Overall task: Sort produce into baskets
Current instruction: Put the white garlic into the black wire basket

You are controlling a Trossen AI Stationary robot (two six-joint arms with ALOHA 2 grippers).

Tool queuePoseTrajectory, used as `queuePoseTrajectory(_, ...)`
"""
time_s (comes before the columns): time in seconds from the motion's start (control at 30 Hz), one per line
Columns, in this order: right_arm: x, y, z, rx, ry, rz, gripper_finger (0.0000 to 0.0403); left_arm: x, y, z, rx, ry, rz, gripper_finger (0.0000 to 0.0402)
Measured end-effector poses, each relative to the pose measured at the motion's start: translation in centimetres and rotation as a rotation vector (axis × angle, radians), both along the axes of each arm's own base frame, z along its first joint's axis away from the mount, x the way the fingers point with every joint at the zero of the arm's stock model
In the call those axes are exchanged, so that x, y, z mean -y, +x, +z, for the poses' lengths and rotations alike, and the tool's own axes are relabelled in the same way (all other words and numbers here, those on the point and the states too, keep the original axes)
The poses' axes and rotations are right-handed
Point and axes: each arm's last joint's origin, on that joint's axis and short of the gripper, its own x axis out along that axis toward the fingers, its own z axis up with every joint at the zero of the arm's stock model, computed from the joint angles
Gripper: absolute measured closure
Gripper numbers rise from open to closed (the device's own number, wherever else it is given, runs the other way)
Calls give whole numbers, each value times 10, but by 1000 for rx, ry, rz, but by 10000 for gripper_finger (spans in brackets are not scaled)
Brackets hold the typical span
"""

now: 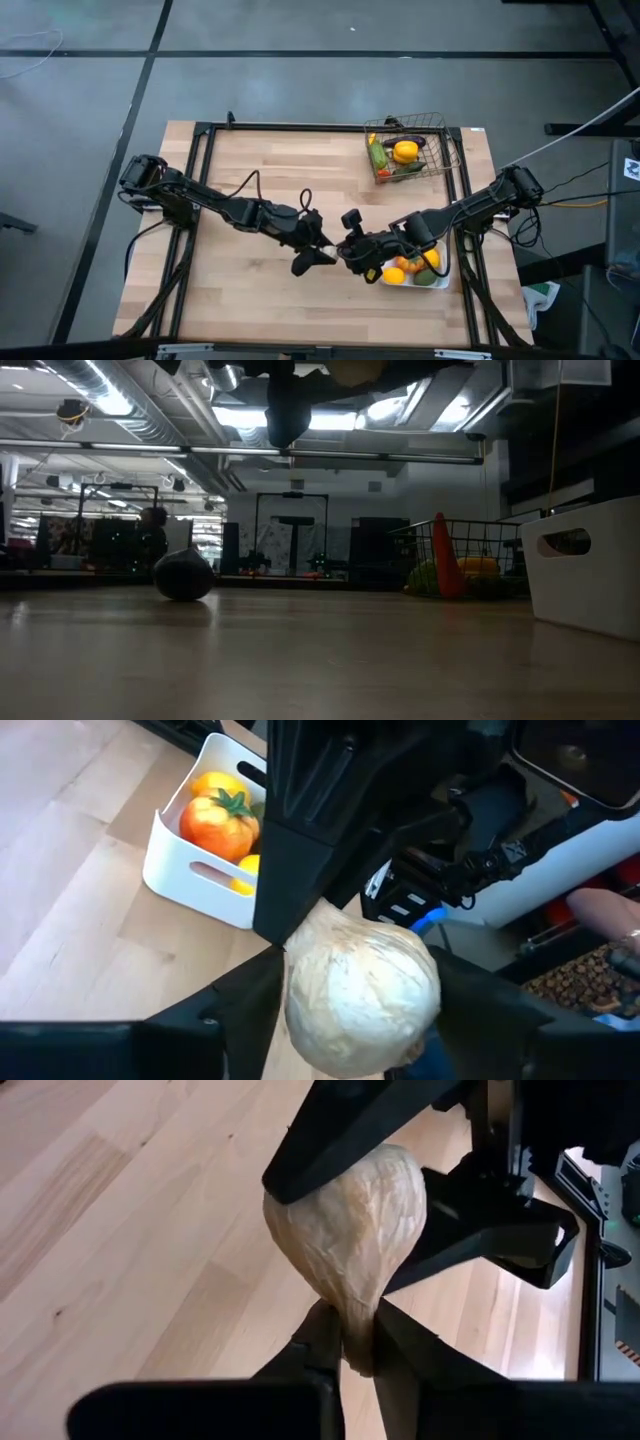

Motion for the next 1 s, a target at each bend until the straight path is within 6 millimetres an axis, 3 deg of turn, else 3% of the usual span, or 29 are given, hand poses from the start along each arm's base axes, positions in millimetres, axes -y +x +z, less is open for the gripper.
queuePoseTrajectory(0.2, 1, -1, 1, -1, -8, -7, 366, 0, 0, 0, -1, 3, 4, 132)
queuePoseTrajectory(0.43, 17, -20, 17, -28, -43, -77, 366, -1, 0, -1, 17, 102, -32, 126)
queuePoseTrajectory(0.7, 65, -49, 38, -118, -33, -244, 366, -14, 0, -7, -52, 113, 0, 125)
queuePoseTrajectory(1.0, 131, -73, 42, -293, -66, -483, 366, -30, 0, -12, -102, 148, 30, 125)
